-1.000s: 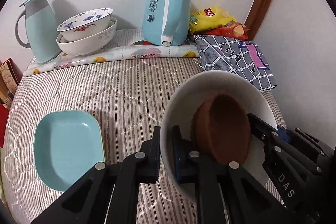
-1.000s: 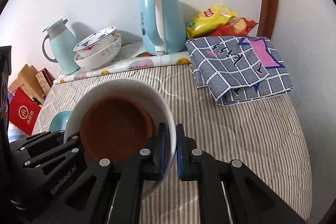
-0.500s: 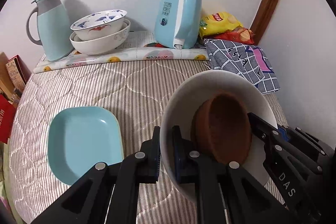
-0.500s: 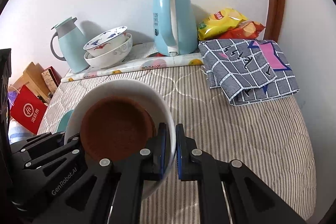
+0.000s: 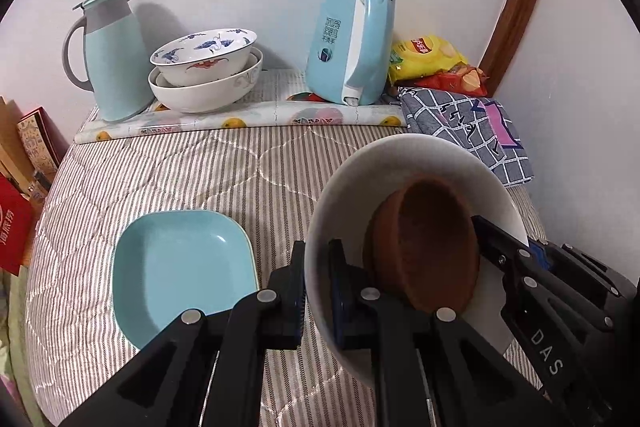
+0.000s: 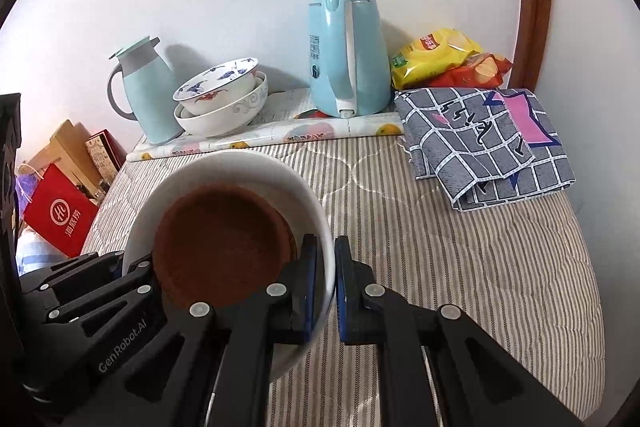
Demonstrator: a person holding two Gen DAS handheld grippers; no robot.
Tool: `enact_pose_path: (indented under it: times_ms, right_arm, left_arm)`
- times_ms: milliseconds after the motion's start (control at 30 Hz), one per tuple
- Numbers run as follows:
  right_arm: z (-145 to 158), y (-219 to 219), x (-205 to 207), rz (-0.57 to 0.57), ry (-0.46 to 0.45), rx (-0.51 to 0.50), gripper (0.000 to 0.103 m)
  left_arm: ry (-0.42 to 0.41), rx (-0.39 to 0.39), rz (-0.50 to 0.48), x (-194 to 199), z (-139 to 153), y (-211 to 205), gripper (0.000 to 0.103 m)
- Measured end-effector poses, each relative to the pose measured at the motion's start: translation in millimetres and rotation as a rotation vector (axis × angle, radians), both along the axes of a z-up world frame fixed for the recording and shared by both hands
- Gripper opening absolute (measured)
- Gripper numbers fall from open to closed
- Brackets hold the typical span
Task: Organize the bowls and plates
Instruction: 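Lift the white bowl with both grippers and carry it toward the light-blue plate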
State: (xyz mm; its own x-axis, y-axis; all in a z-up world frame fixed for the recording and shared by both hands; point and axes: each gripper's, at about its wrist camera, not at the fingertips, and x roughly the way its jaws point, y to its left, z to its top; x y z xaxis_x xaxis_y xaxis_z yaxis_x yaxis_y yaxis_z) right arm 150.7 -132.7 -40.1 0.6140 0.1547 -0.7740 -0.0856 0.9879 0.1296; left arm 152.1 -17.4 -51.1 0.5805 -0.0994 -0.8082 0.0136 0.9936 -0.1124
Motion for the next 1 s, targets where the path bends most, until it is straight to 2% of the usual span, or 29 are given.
enact_pose_path:
  times_ms: [1000]
  right_arm:
    - [4, 46, -3, 0.051, -0.012, 0.0, 0.008]
  left_arm:
    - [-0.017, -0.004, 0.056, -13, 4, 44, 0.011]
